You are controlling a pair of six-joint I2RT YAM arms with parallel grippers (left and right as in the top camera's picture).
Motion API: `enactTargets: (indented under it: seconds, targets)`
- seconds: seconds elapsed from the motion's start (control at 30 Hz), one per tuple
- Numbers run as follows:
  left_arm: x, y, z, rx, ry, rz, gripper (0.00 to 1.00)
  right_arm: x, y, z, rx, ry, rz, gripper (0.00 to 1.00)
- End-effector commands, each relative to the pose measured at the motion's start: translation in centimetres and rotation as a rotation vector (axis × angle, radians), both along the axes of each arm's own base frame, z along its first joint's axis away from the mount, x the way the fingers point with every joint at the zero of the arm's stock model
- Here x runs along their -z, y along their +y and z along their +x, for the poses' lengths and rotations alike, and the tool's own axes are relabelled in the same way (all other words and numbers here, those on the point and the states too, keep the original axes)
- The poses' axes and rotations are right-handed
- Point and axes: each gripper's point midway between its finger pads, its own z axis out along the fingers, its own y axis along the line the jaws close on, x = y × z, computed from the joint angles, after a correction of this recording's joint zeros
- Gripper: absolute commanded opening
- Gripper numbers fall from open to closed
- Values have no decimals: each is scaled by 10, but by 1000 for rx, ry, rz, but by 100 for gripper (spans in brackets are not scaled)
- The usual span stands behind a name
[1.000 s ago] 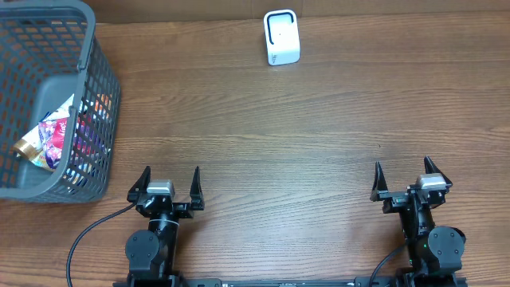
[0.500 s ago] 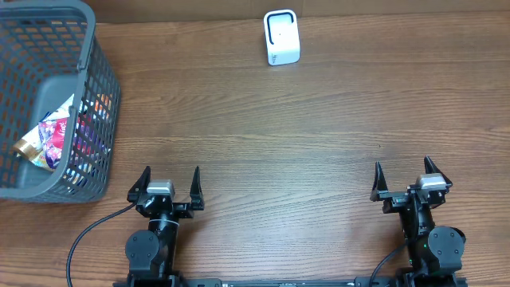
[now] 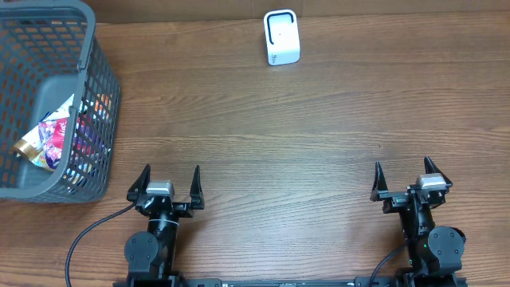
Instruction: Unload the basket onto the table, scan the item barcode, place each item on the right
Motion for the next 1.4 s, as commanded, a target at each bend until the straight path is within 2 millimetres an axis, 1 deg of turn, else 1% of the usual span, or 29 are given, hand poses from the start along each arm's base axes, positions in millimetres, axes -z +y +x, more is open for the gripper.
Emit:
enactTargets:
  seconds: [0.0,0.07,0.1,0.17,0.2,0.27,0.3,0.33,0.4,0.47,0.53,0.6,0.63,0.67,0.7,0.73,0.8,0.83,0.9,0.93,0.97,1.03,1.1,1.13,1.17,1.23,1.3,1.33,1.37]
  targets:
    - [-2,-5,-1,33,-14,13,100,1,-1,0,6,-8,-4,100]
    - [-4,-6,-1,37,-21,13,100,1,-1,0,6,-8,-4,100]
    - [-12,-6,-1,39,-53,9,100,1,-1,0,6,-8,-4,100]
    - [-21,-27,-4,161,-77,-114,100,1,-2,0,7,-8,-4,100]
    - [-31,-37,-7,221,-108,-160,100,1,-2,0,7,-8,-4,100]
    - [-48,-58,-16,361,-154,-206,100,1,-1,0,6,-8,-4,100]
    - [-59,-68,-23,429,-202,-186,100,1,-2,0,7,-8,-4,100]
    - [-69,-72,-27,457,-242,-173,100,1,-1,0,6,-8,-4,100]
    - [-93,-73,-35,471,-325,-152,100,1,-2,0,7,-8,-4,100]
    - [-114,-67,-39,441,-365,-148,100,1,-2,0,7,-8,-4,100]
    - [-135,-65,-43,416,-379,-89,100,1,-2,0,7,-8,-3,100]
    - [-152,-65,-42,400,-333,12,100,1,-2,0,7,-8,-4,100]
    - [-160,-65,-38,392,-268,59,100,1,-1,0,6,-8,-4,100]
    - [-164,-62,-32,373,-202,75,100,1,-1,0,6,-8,-4,100]
    - [-166,-55,-24,330,-97,51,100,1,-1,0,6,-8,-4,100]
    - [-170,-54,-20,325,-18,33,100,1,-1,0,6,-8,-4,100]
    - [-180,-66,-17,407,124,14,100,1,-2,0,7,-8,-4,100]
    - [-190,-76,-15,468,184,-7,100,1,-1,0,6,-8,-4,100]
    - [-203,-78,-5,486,252,-20,100,1,-2,0,7,-8,-4,100]
    - [-217,-78,6,496,256,26,100,1,-1,0,6,-8,-3,100]
    - [-230,-66,23,425,306,52,100,1,-2,0,7,-8,-4,100]
    - [-242,-33,44,225,415,45,100,1,-2,0,7,-8,-4,100]
    - [-250,10,56,-34,539,-19,100,1,-2,0,7,-8,-3,100]
    - [-255,28,59,-133,590,-40,100,1,-2,0,7,-8,-4,100]
    - [-260,40,63,-193,625,-54,100,1,-1,0,6,-8,-4,100]
    - [-272,54,73,-243,646,-102,100,1,-2,0,7,-8,-4,100]
    - [-283,67,81,-281,631,-172,100,1,-2,0,7,-8,-4,100]
    - [-287,79,83,-323,616,-217,100,1,-1,0,6,-8,-4,100]
    - [-292,95,83,-381,595,-268,100,1,-1,0,6,-8,-4,100]
